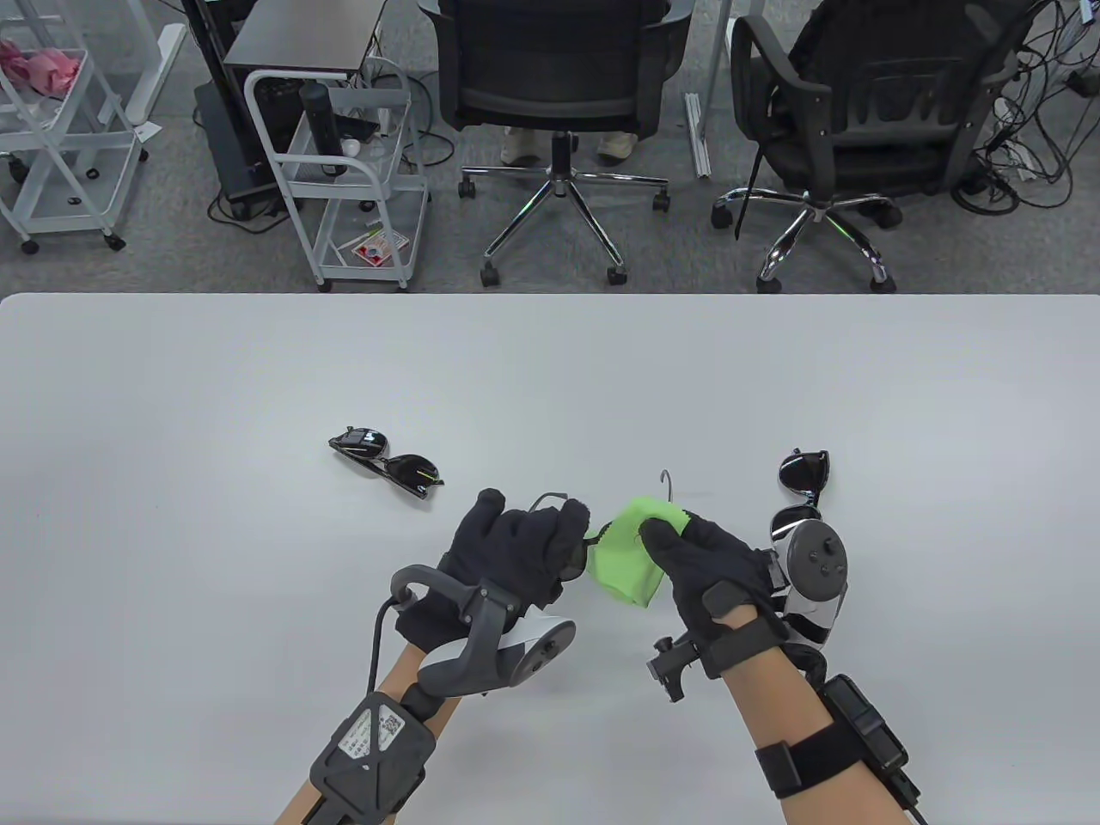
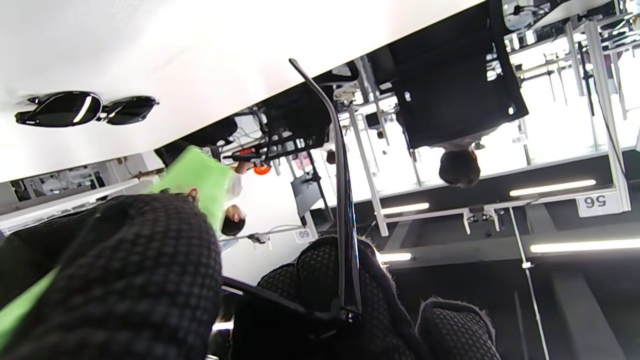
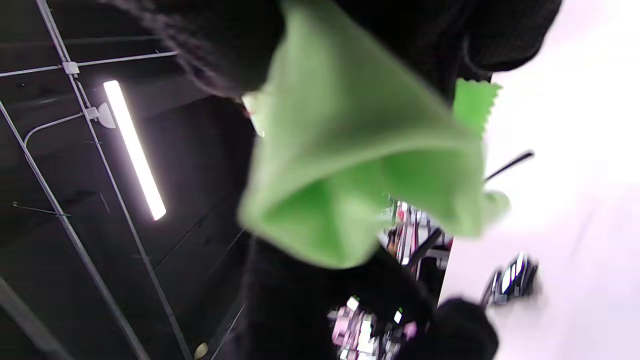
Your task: Dust sunglasses
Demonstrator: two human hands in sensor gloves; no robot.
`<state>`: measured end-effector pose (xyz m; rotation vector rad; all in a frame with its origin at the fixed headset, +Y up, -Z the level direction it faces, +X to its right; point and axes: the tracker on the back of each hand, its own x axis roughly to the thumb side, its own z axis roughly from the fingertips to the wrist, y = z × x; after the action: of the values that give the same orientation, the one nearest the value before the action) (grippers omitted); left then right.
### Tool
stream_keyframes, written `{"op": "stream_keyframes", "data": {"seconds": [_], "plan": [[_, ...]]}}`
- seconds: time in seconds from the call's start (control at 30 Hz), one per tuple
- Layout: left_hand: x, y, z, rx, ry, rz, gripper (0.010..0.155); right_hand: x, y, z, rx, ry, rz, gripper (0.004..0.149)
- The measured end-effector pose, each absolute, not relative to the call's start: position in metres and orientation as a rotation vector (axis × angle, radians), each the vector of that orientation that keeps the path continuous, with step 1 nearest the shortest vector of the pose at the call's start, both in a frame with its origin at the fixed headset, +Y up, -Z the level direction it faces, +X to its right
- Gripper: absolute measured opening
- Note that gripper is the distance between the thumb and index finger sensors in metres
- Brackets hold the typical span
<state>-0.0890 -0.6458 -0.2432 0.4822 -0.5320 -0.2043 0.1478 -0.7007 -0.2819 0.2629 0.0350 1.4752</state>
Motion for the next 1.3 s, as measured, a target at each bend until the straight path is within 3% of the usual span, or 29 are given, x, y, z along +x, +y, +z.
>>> {"op": "stream_keyframes", "data": {"seconds": [0.07,0.3,0.57,0.77,1.03,1.2,1.3], "plan": [[-0.091,-0.646,-0.245,0.478,-0.526,-0.201,0.096,0.145,-0.702,-0.283,0.281,0.074,1.454,0.043],[-0.084,-0.645,-0.241,0.486,-0.544,-0.198,0.096,0.15,-0.695,-0.278,0.173,-0.124,1.603,0.04],[-0.09,-0.644,-0.243,0.48,-0.527,-0.199,0.096,0.143,-0.701,-0.281,0.274,0.046,1.452,0.044],[-0.085,-0.644,-0.241,0.49,-0.546,-0.202,0.096,0.149,-0.693,-0.278,0.203,-0.121,1.615,0.039],[-0.09,-0.643,-0.242,0.478,-0.532,-0.167,0.096,0.144,-0.698,-0.281,0.31,0.056,1.421,0.044],[-0.085,-0.643,-0.239,0.49,-0.55,-0.177,0.096,0.149,-0.69,-0.278,0.206,-0.15,1.636,0.04],[-0.089,-0.641,-0.241,0.483,-0.541,-0.121,0.096,0.148,-0.696,-0.28,0.248,-0.086,1.475,0.045]]}}
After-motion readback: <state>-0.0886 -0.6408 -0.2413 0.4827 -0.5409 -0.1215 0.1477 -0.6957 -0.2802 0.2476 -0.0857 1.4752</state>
